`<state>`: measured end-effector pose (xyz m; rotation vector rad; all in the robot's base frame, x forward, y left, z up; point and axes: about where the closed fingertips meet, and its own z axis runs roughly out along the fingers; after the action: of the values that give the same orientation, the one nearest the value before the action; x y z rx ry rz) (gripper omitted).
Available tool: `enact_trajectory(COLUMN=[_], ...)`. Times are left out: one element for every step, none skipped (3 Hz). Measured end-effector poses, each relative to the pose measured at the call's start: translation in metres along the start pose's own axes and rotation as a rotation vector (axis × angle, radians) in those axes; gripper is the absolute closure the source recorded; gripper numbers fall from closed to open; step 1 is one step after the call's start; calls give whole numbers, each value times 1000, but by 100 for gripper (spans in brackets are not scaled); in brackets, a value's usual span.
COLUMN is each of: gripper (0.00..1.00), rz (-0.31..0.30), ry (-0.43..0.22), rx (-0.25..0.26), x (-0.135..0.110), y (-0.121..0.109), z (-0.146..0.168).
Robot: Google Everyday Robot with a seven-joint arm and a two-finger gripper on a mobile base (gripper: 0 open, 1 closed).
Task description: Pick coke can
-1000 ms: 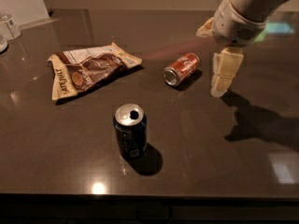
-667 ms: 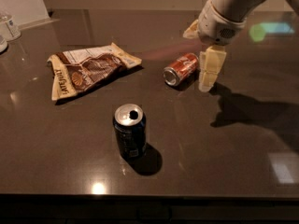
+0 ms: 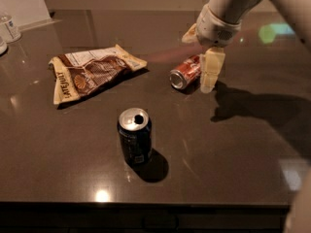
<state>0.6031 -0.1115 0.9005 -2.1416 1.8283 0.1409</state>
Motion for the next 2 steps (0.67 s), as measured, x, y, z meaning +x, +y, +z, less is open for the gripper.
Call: enact_trajectory(gripper=[0, 0], rz=[-135, -243], ry=[20, 59], rx=[-68, -107], x=[2, 8], y=[-14, -24], z=[25, 41])
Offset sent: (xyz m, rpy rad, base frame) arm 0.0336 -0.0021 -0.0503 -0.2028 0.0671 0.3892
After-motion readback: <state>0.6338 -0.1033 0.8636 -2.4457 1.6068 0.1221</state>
